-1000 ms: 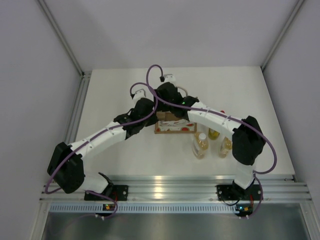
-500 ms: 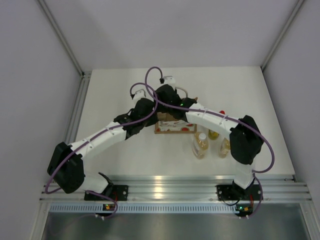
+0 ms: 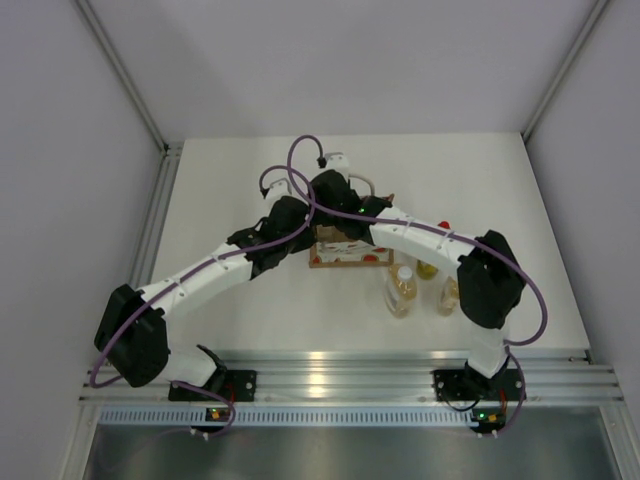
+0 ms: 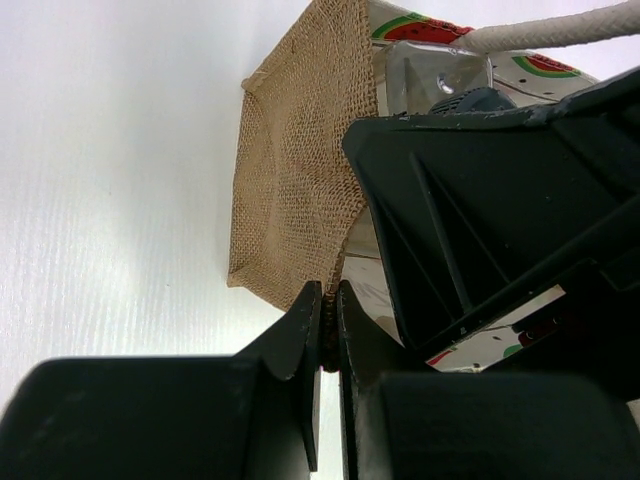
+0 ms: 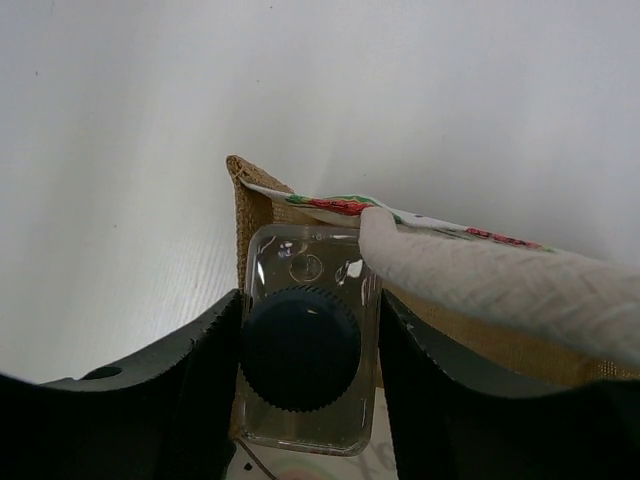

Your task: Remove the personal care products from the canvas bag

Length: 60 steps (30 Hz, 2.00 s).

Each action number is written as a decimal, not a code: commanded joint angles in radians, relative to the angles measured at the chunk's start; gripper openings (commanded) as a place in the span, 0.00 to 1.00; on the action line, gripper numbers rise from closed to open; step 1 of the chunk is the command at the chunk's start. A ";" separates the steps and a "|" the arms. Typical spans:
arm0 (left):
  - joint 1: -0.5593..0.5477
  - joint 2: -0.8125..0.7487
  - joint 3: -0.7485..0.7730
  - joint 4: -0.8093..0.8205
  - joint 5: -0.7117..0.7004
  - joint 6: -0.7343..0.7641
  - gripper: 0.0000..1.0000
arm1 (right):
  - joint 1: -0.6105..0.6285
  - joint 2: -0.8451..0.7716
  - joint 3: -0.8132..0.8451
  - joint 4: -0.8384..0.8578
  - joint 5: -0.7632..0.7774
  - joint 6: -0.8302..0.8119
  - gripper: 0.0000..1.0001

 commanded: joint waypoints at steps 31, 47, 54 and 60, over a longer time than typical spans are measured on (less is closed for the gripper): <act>-0.002 -0.059 0.008 0.054 -0.028 -0.009 0.03 | 0.022 0.030 -0.002 -0.020 0.078 -0.091 0.00; 0.000 -0.138 0.011 0.044 -0.066 0.023 0.76 | 0.005 0.003 0.105 -0.051 0.072 -0.140 0.00; 0.000 -0.276 -0.004 -0.059 -0.160 0.065 0.98 | 0.005 -0.026 0.121 -0.052 0.061 -0.148 0.00; 0.000 -0.425 -0.032 -0.151 -0.221 0.103 0.98 | 0.001 -0.062 0.124 -0.051 0.043 -0.157 0.00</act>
